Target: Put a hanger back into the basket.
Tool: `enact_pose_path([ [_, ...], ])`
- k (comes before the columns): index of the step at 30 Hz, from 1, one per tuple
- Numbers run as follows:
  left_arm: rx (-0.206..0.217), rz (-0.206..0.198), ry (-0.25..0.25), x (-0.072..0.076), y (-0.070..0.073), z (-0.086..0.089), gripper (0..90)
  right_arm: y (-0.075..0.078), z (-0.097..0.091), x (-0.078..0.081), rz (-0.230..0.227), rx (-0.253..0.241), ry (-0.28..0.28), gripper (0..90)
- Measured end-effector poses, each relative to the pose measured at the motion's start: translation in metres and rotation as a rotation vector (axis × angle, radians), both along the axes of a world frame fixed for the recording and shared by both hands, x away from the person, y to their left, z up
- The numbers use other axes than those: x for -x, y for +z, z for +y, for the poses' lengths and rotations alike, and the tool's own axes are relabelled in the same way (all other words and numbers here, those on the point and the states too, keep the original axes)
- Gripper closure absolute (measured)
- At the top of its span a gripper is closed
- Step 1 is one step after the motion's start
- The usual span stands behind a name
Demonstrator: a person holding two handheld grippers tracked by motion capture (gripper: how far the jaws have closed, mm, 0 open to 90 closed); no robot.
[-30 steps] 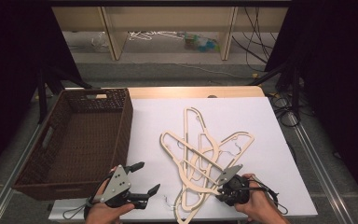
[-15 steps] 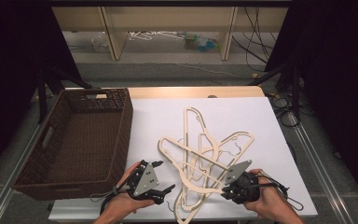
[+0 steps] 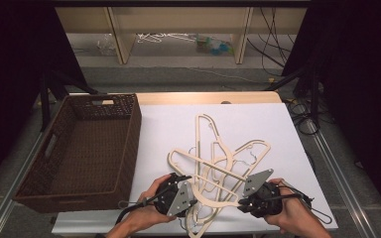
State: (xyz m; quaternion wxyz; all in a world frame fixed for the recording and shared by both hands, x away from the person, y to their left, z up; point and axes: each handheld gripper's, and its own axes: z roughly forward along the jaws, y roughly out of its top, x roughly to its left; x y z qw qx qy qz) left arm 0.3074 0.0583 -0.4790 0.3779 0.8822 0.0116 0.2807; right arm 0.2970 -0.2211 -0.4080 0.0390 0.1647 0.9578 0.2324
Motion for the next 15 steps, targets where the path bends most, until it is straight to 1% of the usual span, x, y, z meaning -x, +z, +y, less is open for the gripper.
enact_pose_path([
  [1,0.0,0.0,0.0,0.0,0.0,0.0,27.6,0.0,0.0,0.0,0.0,0.0,0.0,80.3],
  [2,-0.011,-0.03,-0.009,0.0,-0.001,-0.005,28.2,0.0,0.0,0.001,0.001,-0.002,0.008,80.3],
  [4,-0.04,-0.045,-0.026,0.0,0.0,-0.01,29.4,0.0,0.001,0.001,-0.003,-0.002,0.012,80.3],
  [5,-0.052,-0.046,-0.042,0.0,0.0,-0.012,30.0,0.0,0.001,0.001,-0.002,0.001,0.011,80.3],
  [6,-0.052,-0.046,-0.042,0.0,0.0,-0.012,31.8,-0.001,0.0,0.0,-0.002,-0.001,0.011,80.3],
  [7,-0.058,-0.056,-0.057,0.0,0.0,-0.013,36.9,-0.001,0.0,0.0,-0.003,-0.001,0.01,80.3],
  [8,-0.064,-0.052,-0.075,0.001,0.001,-0.014,40.0,-0.001,-0.002,-0.001,-0.006,-0.003,0.009,80.3],
  [9,-0.064,-0.06,-0.091,0.001,0.002,-0.014,44.1,-0.001,-0.003,-0.002,-0.006,-0.011,0.019,80.2],
  [10,-0.067,-0.077,-0.134,0.003,0.004,-0.014,48.7,-0.001,-0.003,-0.002,-0.009,-0.012,0.02,80.2],
  [11,-0.058,-0.074,-0.144,0.003,0.006,-0.013,53.0,-0.001,-0.004,-0.002,0.001,-0.018,0.022,80.1],
  [12,-0.058,-0.074,-0.144,0.003,0.006,-0.013,58.5,-0.001,-0.004,-0.002,0.001,-0.018,0.022,80.1],
  [13,-0.088,-0.08,-0.173,0.003,0.01,-0.012,62.4,-0.003,-0.005,-0.004,-0.004,-0.022,0.027,80.2],
  [14,-0.065,-0.084,-0.187,0.004,0.011,-0.013,64.2,-0.004,-0.006,-0.004,-0.001,-0.023,0.027,80.3],
  [15,-0.065,-0.084,-0.187,0.004,0.011,-0.013,65.7,-0.005,-0.007,-0.005,0.0,-0.025,0.03,80.4],
])
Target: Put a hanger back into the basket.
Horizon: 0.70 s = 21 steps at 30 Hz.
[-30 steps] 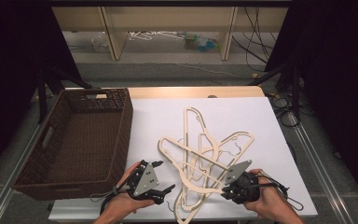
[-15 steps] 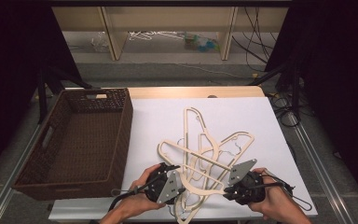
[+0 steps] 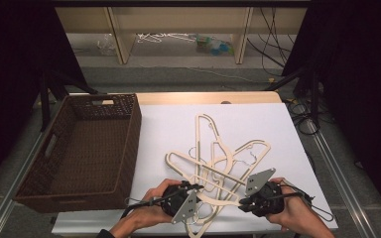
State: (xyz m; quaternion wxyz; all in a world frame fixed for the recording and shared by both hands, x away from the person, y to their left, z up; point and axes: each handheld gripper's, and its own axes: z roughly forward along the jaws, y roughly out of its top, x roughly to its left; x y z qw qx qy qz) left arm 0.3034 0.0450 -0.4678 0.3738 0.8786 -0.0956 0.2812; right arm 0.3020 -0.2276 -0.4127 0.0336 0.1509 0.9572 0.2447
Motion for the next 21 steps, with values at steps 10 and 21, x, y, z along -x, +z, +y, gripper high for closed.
enact_pose_path([
  [10,-0.079,-0.039,-0.114,0.008,0.023,-0.002,76.2,0.0,-0.005,-0.001,0.009,-0.014,0.034,80.8],
  [21,-0.081,-0.089,-0.14,0.015,0.039,-0.002,84.6,0.011,-0.012,-0.002,-0.062,-0.114,-0.07,45.6],
])
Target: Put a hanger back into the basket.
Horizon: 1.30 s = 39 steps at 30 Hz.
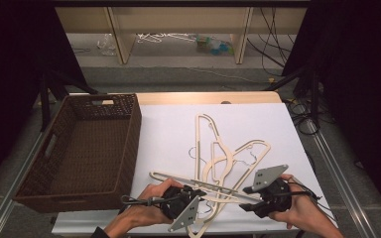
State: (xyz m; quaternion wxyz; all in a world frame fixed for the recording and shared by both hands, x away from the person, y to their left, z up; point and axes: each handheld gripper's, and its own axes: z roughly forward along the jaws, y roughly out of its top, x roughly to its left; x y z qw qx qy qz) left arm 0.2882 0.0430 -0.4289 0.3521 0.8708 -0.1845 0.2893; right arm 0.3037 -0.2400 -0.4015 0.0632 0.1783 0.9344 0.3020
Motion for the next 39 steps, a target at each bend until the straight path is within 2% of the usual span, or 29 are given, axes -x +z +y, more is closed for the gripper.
enact_pose_path([
  [1,0.01,0.0,0.01,0.0,0.005,0.001,85.0,0.005,-0.004,-0.002,-0.028,-0.054,-0.055,41.2],
  [4,0.034,0.03,0.041,-0.001,0.014,0.004,85.3,0.019,-0.014,-0.005,-0.092,-0.162,-0.135,32.7],
  [6,0.043,0.042,0.068,-0.002,0.019,0.005,85.3,0.03,-0.021,-0.005,-0.146,-0.253,-0.22,28.7],
  [8,0.051,0.057,0.111,-0.003,0.024,0.006,85.3,0.039,-0.028,-0.005,-0.192,-0.316,-0.298,24.9],
  [12,0.053,0.111,0.2,-0.009,0.036,0.009,85.3,0.05,-0.037,-0.002,-0.272,-0.403,-0.377,24.8],
  [13,0.08,0.138,0.225,-0.012,0.038,0.009,85.3,0.05,-0.038,-0.001,-0.28,-0.431,-0.392,24.8],
  [15,0.088,0.165,0.264,-0.018,0.043,0.013,85.3,0.051,-0.039,0.0,-0.29,-0.462,-0.407,25.0],
  [16,0.104,0.178,0.284,-0.022,0.045,0.014,85.3,0.051,-0.04,0.001,-0.301,-0.469,-0.407,24.9],
  [17,0.104,0.178,0.284,-0.022,0.045,0.014,85.3,0.051,-0.04,0.001,-0.302,-0.473,-0.414,24.8],
  [18,0.117,0.196,0.312,-0.026,0.048,0.016,85.3,0.05,-0.041,0.002,-0.305,-0.478,-0.423,24.7],
  [19,0.16,0.245,0.358,-0.033,0.052,0.02,85.3,0.05,-0.041,0.003,-0.308,-0.48,-0.431,24.7],
  [20,0.16,0.245,0.358,-0.033,0.052,0.02,85.3,0.05,-0.041,0.003,-0.308,-0.48,-0.431,24.7],
  [21,0.186,0.277,0.378,-0.035,0.054,0.022,85.3,0.047,-0.041,0.002,-0.32,-0.497,-0.428,24.7],
  [22,0.221,0.304,0.416,-0.04,0.06,0.026,85.3,0.041,-0.038,0.001,-0.313,-0.495,-0.43,24.4],
  [25,0.246,0.312,0.456,-0.044,0.067,0.033,85.3,0.032,-0.033,0.001,-0.278,-0.474,-0.43,23.7],
  [26,0.268,0.331,0.472,-0.046,0.07,0.036,85.3,0.029,-0.032,0.0,-0.281,-0.472,-0.427,23.5],
  [27,0.282,0.35,0.481,-0.048,0.073,0.039,85.3,0.026,-0.03,0.0,-0.278,-0.467,-0.427,23.3],
  [28,0.282,0.35,0.481,-0.048,0.073,0.039,85.3,0.026,-0.03,0.0,-0.278,-0.467,-0.427,23.3],
  [29,0.3,0.361,0.496,-0.05,0.076,0.043,85.3,0.023,-0.028,0.0,-0.275,-0.471,-0.421,23.3],
  [30,0.312,0.372,0.503,-0.052,0.078,0.046,85.3,0.021,-0.027,0.0,-0.259,-0.451,-0.418,23.3],
  [31,0.349,0.407,0.514,-0.056,0.083,0.052,85.3,0.018,-0.026,0.0,-0.275,-0.449,-0.428,23.4],
  [32,0.349,0.407,0.514,-0.056,0.083,0.052,85.4,0.018,-0.026,0.0,-0.275,-0.449,-0.428,23.4],
  [33,0.367,0.429,0.522,-0.058,0.086,0.055,85.4,0.017,-0.026,0.0,-0.285,-0.441,-0.421,23.4],
  [34,0.409,0.458,0.533,-0.061,0.089,0.059,85.3,0.015,-0.025,-0.001,-0.278,-0.458,-0.422,23.4],
  [35,0.422,0.463,0.537,-0.062,0.092,0.061,85.3,0.013,-0.026,-0.001,-0.277,-0.45,-0.426,23.4],
  [36,0.442,0.484,0.549,-0.064,0.096,0.065,85.3,0.013,-0.027,-0.001,-0.275,-0.446,-0.424,23.5],
  [37,0.49,0.513,0.556,-0.066,0.106,0.073,85.3,0.012,-0.028,-0.001,-0.272,-0.447,-0.426,23.6],
  [38,0.49,0.513,0.556,-0.066,0.106,0.073,85.4,0.012,-0.028,-0.001,-0.272,-0.447,-0.426,23.6],
  [39,0.514,0.531,0.562,-0.067,0.111,0.078,85.3,0.01,-0.028,-0.002,-0.264,-0.452,-0.423,23.7],
])
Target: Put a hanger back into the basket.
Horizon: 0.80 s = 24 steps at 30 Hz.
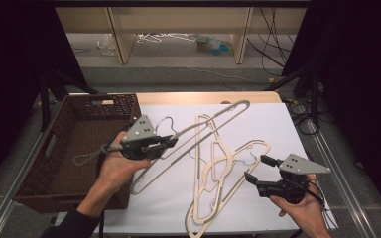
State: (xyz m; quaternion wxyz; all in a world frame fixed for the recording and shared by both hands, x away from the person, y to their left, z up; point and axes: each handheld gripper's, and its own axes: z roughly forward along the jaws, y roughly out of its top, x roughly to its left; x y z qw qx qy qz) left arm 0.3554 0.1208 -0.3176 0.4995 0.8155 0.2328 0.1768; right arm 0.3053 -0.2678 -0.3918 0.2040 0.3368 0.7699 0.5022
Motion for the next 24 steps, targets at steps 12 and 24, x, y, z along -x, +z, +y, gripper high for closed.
enact_pose_path([
  [12,0.269,0.093,0.095,-0.002,0.067,0.072,85.3,-0.009,0.004,0.001,0.009,0.029,0.02,24.0],
  [24,0.188,0.015,0.304,-0.004,0.074,0.163,85.3,-0.013,0.007,0.002,0.018,0.046,0.03,24.2],
])
